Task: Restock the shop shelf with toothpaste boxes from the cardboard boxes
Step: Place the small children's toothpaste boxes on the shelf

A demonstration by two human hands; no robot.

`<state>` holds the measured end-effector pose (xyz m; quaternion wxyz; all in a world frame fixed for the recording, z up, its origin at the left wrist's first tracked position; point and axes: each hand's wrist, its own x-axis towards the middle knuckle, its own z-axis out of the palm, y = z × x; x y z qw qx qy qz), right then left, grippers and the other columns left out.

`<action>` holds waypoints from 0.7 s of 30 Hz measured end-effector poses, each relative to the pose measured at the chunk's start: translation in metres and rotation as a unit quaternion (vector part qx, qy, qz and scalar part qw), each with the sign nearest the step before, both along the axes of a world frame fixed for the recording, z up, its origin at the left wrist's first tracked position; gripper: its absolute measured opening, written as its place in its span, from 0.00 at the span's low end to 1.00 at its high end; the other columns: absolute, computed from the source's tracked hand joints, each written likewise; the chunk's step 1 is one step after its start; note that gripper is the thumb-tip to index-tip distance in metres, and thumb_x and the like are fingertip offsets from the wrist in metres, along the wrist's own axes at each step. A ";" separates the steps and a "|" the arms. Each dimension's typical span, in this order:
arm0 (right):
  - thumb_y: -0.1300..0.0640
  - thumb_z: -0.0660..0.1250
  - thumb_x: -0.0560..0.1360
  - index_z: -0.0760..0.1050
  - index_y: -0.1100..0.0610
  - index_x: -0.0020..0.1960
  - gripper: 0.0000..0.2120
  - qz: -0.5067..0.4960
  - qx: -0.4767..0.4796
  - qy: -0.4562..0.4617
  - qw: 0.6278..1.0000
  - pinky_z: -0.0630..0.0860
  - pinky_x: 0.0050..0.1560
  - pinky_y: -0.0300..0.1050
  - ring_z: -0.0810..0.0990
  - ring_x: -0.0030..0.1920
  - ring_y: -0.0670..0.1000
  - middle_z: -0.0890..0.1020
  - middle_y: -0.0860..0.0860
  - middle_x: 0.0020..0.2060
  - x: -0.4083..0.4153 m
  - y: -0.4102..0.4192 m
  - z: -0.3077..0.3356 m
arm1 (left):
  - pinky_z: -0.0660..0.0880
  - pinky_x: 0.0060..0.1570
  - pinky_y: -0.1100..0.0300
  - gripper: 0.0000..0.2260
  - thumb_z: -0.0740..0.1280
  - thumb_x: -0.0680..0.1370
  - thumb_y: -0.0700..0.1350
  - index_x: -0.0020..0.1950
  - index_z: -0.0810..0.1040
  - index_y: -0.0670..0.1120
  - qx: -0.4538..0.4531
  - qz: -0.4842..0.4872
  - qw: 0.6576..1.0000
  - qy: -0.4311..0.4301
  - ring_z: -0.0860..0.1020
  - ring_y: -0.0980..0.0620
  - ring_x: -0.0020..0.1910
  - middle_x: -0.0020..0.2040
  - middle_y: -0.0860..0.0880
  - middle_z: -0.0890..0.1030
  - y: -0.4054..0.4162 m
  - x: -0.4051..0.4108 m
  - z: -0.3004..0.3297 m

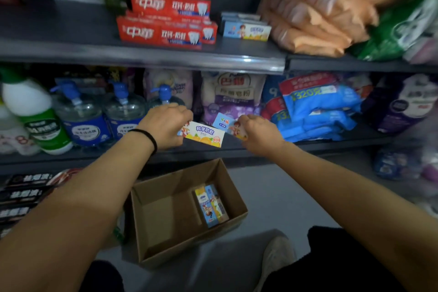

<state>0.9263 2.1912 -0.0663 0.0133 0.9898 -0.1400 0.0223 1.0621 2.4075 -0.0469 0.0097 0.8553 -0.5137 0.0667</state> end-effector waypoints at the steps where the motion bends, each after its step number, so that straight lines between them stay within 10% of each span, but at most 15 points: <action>1: 0.57 0.69 0.72 0.68 0.58 0.65 0.23 0.005 -0.011 -0.013 1.000 0.75 0.49 0.52 0.74 0.59 0.59 0.75 0.56 0.58 0.000 -0.005 0.013 | 0.72 0.46 0.52 0.14 0.68 0.69 0.45 0.53 0.73 0.48 -0.010 -0.003 1.000 -0.013 0.73 0.47 0.54 0.51 0.50 0.76 -0.004 -0.001 0.010; 12: 0.59 0.70 0.70 0.72 0.60 0.57 0.17 0.036 -0.134 -0.147 0.979 0.69 0.38 0.50 0.76 0.53 0.61 0.76 0.57 0.51 0.025 -0.061 0.132 | 0.71 0.44 0.52 0.13 0.69 0.67 0.41 0.50 0.76 0.44 -0.118 -0.027 0.987 -0.102 0.75 0.43 0.49 0.48 0.46 0.77 -0.048 0.019 0.108; 21: 0.62 0.65 0.72 0.68 0.62 0.64 0.21 0.037 -0.175 -0.152 0.972 0.71 0.48 0.53 0.72 0.59 0.61 0.74 0.60 0.59 0.090 -0.112 0.179 | 0.72 0.47 0.50 0.14 0.70 0.65 0.39 0.50 0.77 0.42 -0.154 -0.021 0.972 -0.178 0.75 0.40 0.49 0.48 0.43 0.78 -0.096 0.063 0.164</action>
